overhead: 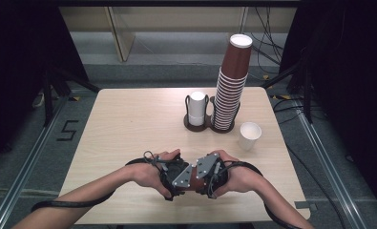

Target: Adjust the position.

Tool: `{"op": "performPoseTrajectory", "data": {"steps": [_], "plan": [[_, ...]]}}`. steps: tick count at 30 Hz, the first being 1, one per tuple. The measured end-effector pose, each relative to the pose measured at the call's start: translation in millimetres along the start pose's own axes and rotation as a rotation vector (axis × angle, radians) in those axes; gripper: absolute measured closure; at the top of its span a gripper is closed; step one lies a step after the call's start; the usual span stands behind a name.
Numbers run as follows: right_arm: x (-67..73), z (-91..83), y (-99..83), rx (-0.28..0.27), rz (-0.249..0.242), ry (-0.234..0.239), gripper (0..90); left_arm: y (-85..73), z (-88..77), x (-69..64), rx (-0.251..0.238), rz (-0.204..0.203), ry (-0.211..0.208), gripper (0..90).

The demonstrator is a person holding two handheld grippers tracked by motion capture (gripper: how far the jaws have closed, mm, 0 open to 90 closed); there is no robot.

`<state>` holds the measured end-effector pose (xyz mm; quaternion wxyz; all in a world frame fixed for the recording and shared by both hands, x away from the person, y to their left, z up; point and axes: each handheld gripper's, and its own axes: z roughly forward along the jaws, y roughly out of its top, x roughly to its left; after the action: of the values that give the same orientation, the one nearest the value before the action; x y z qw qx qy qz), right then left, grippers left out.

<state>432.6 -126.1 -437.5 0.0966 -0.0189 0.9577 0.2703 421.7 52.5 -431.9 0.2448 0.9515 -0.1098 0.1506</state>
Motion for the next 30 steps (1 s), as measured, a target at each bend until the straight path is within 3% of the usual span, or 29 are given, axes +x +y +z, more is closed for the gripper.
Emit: {"op": "performPoseTrajectory", "data": {"steps": [1, 3, 7, 10, 13, 14, 15, 16, 17, 18, 19, 23, 25, 27, 28, 29, 30], "plan": [[3.2, 0.1, -1.0, 0.005, 0.058, 0.022, 22.5, 0.1, 0.2, 0.1, -0.001, -0.004, -0.005, 13.3], [1.3, 0.7, -1.0, 0.003, 0.031, 0.025, 22.6, 0.2, 0.4, 0.7, -0.002, -0.002, -0.008, 12.5], [2.4, 0.8, -2.5, -0.006, 0.038, 0.012, 22.5, -0.1, 0.5, 0.7, -0.007, 0.008, -0.005, 10.0], [1.6, 0.3, -4.8, 0.001, 0.016, 0.002, 22.6, -2.4, -0.6, 1.6, 0.003, 0.026, 0.008, 3.2], [3.5, -0.4, -10.3, 0.001, 0.031, -0.006, 22.6, -6.3, -1.6, 1.2, -0.011, 0.001, 0.02, 0.1], [0.9, -1.4, -12.4, -0.003, -0.011, -0.011, 22.6, -8.1, -2.7, 1.4, -0.011, -0.002, 0.026, 0.0], [1.2, -2.3, -15.5, -0.003, -0.001, -0.021, 22.6, -9.4, -3.4, 1.5, -0.017, -0.013, 0.036, 0.0], [4.8, -3.5, -18.2, -0.012, 0.048, -0.018, 22.6, -11.2, -4.8, 2.0, -0.025, -0.024, 0.042, 0.0], [1.6, -4.5, -20.3, -0.031, 0.012, -0.03, 22.6, -12.3, -5.7, 2.7, -0.031, -0.028, 0.047, 0.0], [3.6, -5.9, -22.1, -0.031, 0.047, -0.033, 22.6, -13.7, -7.1, 3.7, -0.037, -0.036, 0.053, 0.0], [0.8, -6.8, -23.9, -0.051, 0.015, -0.044, 22.6, -15.7, -8.2, 4.5, -0.047, -0.049, 0.062, 0.0], [-0.4, -10.4, -33.2, -0.119, 0.019, -0.088, 22.6, -22.0, -11.1, 6.1, -0.092, -0.092, 0.087, 0.0], [1.1, -11.8, -38.0, -0.144, 0.06, -0.097, 22.6, -25.1, -12.1, 6.4, -0.11, -0.108, 0.085, 0.0], [0.2, -12.4, -41.2, -0.168, 0.044, -0.127, 22.6, -27.6, -12.4, 6.4, -0.125, -0.124, 0.089, 0.0], [2.0, -12.2, -43.2, -0.175, 0.077, -0.123, 22.6, -28.9, -12.3, 6.5, -0.137, -0.13, 0.094, 0.0], [0.6, -12.2, -45.3, -0.196, 0.053, -0.143, 22.6, -29.6, -12.2, 6.7, -0.149, -0.142, 0.096, 0.0], [1.1, -11.9, -46.7, -0.203, 0.065, -0.138, 22.6, -30.4, -12.3, 7.2, -0.161, -0.148, 0.105, 0.0]]}}
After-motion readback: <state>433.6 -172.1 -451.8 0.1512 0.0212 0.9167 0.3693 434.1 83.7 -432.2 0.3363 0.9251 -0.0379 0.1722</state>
